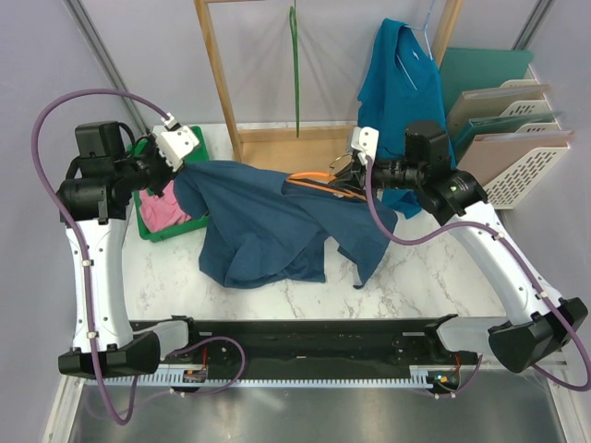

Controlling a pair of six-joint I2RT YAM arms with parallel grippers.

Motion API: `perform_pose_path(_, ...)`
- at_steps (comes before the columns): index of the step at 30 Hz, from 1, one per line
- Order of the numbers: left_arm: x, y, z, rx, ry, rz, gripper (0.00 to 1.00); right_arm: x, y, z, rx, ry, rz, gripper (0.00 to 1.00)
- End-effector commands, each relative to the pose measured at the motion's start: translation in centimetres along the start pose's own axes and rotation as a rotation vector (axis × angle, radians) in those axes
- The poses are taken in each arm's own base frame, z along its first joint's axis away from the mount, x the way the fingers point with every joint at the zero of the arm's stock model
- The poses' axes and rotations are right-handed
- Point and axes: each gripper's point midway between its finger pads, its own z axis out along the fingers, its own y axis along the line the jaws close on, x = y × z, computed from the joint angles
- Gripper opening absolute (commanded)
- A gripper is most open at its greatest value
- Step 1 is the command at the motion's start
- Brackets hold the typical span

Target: Place the t-shirt on the hanger

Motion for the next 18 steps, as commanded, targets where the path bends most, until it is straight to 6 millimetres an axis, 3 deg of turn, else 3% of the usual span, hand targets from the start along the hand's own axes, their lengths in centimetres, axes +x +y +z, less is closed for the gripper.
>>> perform_pose_path(1,0.9,1.0,-1.2,-0.077,0.016,0.077,0.02,0.5,-1.0,-1.3,0.054,0.035,-0.020,0.00)
perform_pose_path(3,0.7,-1.9,-1.4,0.001,-0.041,0.081,0.07,-0.7,-1.2,-1.2,0.049,0.000,-0.023,0.00)
perform_pose_path(4,0.4,-2.8,-1.6,0.026,-0.068,0.074,0.32,-1.7,-1.5,-1.2,0.054,-0.025,-0.018,0.00)
perform_pose_path(6,-1.1,-4.6,-2.0,0.079,-0.150,0.001,0.59,-2.6,-1.2,-0.7,0.021,-0.050,-0.016,0.00)
perform_pose_path(9,-4.2,-4.2,-2.6,0.115,-0.238,-0.105,0.64,-3.6,-0.8,-0.3,-0.004,-0.072,-0.039,0.00)
perform_pose_path(12,-7.0,-4.4,-3.0,0.168,-0.312,-0.080,0.63,-3.9,-0.1,0.0,-0.036,-0.078,-0.056,0.00)
perform_pose_path(18,-13.2,-9.2,-1.2,0.385,-0.409,-0.020,0.63,-5.2,2.8,1.1,-0.114,-0.098,-0.133,0.00)
